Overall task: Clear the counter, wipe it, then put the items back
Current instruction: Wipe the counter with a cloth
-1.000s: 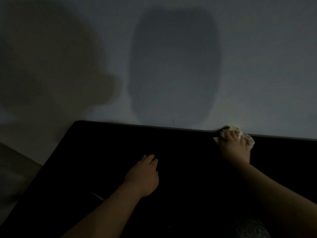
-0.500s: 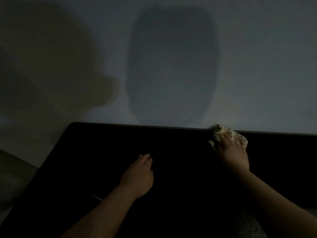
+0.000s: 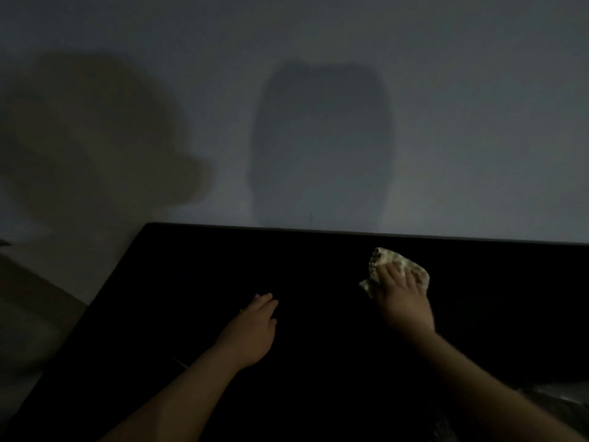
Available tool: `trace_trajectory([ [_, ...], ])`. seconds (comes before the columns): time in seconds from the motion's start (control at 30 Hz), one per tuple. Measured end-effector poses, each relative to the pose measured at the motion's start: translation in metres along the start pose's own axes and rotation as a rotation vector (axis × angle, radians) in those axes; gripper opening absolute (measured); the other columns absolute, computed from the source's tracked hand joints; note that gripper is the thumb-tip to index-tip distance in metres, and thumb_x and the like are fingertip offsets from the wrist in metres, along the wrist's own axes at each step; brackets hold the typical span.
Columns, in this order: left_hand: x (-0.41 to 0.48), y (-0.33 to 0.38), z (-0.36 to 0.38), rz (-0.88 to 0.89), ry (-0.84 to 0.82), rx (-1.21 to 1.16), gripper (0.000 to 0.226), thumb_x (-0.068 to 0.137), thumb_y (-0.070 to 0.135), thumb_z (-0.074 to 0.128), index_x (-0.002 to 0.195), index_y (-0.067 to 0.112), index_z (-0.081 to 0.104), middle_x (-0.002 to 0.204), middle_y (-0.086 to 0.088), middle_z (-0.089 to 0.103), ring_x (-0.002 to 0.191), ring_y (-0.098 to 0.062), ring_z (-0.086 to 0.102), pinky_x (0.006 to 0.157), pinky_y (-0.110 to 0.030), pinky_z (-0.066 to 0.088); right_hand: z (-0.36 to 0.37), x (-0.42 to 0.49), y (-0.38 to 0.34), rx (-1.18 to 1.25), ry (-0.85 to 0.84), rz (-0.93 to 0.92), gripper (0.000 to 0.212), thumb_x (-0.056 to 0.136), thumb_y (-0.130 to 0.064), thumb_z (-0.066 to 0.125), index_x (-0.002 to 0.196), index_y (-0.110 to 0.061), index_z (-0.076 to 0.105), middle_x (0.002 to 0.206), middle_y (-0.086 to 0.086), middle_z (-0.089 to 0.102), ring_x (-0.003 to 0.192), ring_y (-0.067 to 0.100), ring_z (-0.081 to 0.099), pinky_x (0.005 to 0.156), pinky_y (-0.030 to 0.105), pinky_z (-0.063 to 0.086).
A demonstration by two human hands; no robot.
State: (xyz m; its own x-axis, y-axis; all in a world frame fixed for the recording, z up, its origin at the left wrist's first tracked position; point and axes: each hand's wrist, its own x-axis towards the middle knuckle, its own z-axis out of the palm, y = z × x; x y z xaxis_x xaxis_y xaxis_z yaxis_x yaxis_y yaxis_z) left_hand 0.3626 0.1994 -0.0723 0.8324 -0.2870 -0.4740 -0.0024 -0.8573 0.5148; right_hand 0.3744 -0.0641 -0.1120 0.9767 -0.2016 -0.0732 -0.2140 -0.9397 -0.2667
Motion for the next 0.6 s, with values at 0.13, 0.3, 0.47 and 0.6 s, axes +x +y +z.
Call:
trace_trajectory([
  [0.13, -0.009, -0.009, -0.004, -0.025, 0.141, -0.158, 0.046, 0.103, 0.021, 0.033, 0.149, 0.020, 0.025, 0.158, 0.006, 0.014, 0.145, -0.013, 0.014, 0.114, -0.023, 0.014, 0.052, -0.081, -0.057, -0.087, 0.042, -0.494, 0.062, 0.079, -0.041, 0.039, 0.135, -0.016, 0.045, 0.135, 0.010, 0.052, 0.130, 0.039, 0.039, 0.114, 0.045, 0.008],
  [0.3, -0.039, -0.024, 0.003, -0.080, 0.200, -0.052, 0.049, 0.103, 0.022, 0.034, 0.150, 0.021, 0.020, 0.159, 0.006, 0.004, 0.146, -0.013, 0.009, 0.118, -0.027, 0.014, 0.030, -0.075, -0.037, -0.183, -0.055, -0.708, 0.066, 0.077, -0.052, 0.032, 0.133, -0.019, 0.044, 0.127, 0.006, 0.062, 0.117, 0.027, 0.059, 0.115, 0.027, 0.002],
  [0.47, -0.075, -0.057, 0.004, -0.135, 0.148, 0.093, 0.059, 0.102, 0.036, 0.033, 0.152, 0.024, 0.005, 0.159, 0.003, -0.009, 0.147, -0.019, -0.009, 0.120, -0.037, 0.006, 0.008, -0.033, -0.027, -0.030, -0.087, -0.153, 0.060, 0.097, -0.050, 0.022, 0.151, -0.025, 0.012, 0.160, 0.002, 0.006, 0.147, 0.027, 0.005, 0.118, 0.038, 0.001],
  [0.6, -0.093, -0.091, 0.003, -0.204, 0.115, 0.154, 0.062, 0.101, 0.041, 0.031, 0.152, 0.025, -0.001, 0.159, 0.002, -0.011, 0.147, -0.021, -0.009, 0.120, -0.041, 0.006, 0.058, -0.097, -0.102, -0.074, 0.055, -0.505, 0.060, 0.085, -0.046, 0.037, 0.134, -0.012, 0.045, 0.133, 0.015, 0.056, 0.125, 0.039, 0.043, 0.114, 0.046, 0.011],
])
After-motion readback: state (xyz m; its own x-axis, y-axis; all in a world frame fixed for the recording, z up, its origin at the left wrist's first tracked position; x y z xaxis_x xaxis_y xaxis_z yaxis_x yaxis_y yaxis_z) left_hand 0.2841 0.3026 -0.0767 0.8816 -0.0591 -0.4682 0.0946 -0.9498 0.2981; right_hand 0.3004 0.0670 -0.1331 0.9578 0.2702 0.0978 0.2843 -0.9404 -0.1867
